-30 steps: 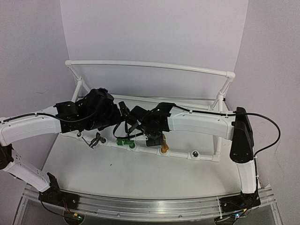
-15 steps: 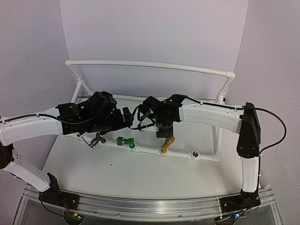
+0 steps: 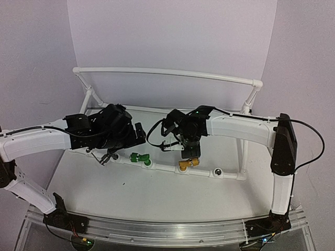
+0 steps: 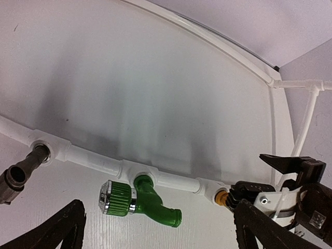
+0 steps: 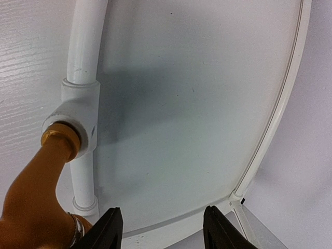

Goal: Install the water faucets

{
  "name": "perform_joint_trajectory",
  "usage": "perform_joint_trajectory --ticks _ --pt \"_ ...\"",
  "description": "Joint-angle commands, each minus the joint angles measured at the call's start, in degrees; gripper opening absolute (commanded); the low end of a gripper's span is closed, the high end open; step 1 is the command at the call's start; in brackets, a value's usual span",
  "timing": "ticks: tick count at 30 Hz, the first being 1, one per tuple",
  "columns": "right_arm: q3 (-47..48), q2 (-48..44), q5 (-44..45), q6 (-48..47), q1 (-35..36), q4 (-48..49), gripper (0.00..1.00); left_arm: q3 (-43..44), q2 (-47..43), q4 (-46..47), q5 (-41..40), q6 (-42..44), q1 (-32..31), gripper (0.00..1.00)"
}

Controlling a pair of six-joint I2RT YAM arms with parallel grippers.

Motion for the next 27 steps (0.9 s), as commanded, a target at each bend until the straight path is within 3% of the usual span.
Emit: perform_joint_trajectory --ticks 1,10,19,27 --pt "-1.0 -3.2 -2.1 -0.2 0.0 -1.2 0.55 4.8 1.8 -7.1 -5.3 -5.3 0.4 1.0" --pt "-5.9 -5.8 -4.2 1.0 0.0 -1.3 0.56 2.3 -1.1 -5.7 -7.0 -6.8 0.5 1.0" --pt "-7.3 -8.3 -10.0 3.8 0.0 0.4 0.8 1.4 -1.3 -4.5 -6.2 -6.3 0.6 1.0" --pt "-12.2 -11.0 -12.1 5.0 0.0 3.0 0.88 1.1 -1.9 -4.3 -6.3 -6.1 0.7 1.0"
